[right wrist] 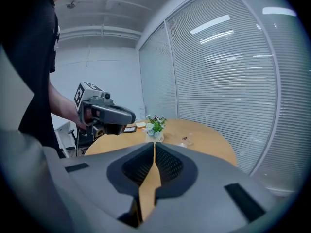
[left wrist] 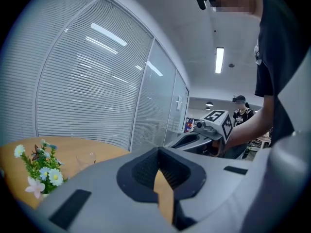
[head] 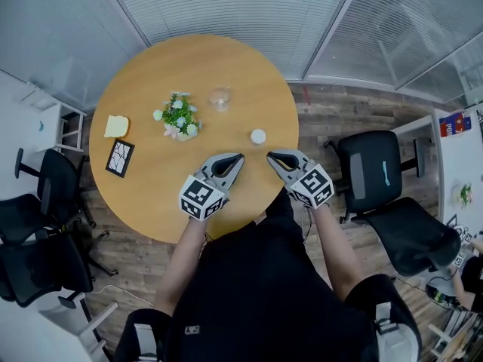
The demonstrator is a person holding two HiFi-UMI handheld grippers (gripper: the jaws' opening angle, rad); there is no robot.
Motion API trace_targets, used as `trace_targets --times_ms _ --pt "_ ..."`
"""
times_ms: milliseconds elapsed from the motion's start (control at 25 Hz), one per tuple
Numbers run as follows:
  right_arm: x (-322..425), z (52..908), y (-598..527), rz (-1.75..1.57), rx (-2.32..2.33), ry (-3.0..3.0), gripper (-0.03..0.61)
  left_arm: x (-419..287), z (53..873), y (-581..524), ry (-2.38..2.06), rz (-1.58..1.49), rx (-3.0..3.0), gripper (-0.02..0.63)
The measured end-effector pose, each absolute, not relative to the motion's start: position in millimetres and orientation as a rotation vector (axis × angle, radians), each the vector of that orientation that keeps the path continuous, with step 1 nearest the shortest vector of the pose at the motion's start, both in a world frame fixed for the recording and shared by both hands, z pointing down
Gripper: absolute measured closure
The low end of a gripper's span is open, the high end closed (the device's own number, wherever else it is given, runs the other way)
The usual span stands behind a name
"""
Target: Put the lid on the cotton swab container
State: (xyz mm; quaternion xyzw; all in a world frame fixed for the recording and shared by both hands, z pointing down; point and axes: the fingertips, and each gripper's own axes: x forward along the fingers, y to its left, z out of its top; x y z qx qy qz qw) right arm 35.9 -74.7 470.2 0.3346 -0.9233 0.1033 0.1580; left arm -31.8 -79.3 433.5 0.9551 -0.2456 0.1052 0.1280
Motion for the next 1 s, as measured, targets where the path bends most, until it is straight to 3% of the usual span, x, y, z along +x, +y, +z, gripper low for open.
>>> trace_targets --times_ms 1000 --pt "37.4 466.8 -61.5 0.246 0.888 -2.609 0.566 -42.4 429.1 -72.9 -0.772 0.29 2.753 0.606"
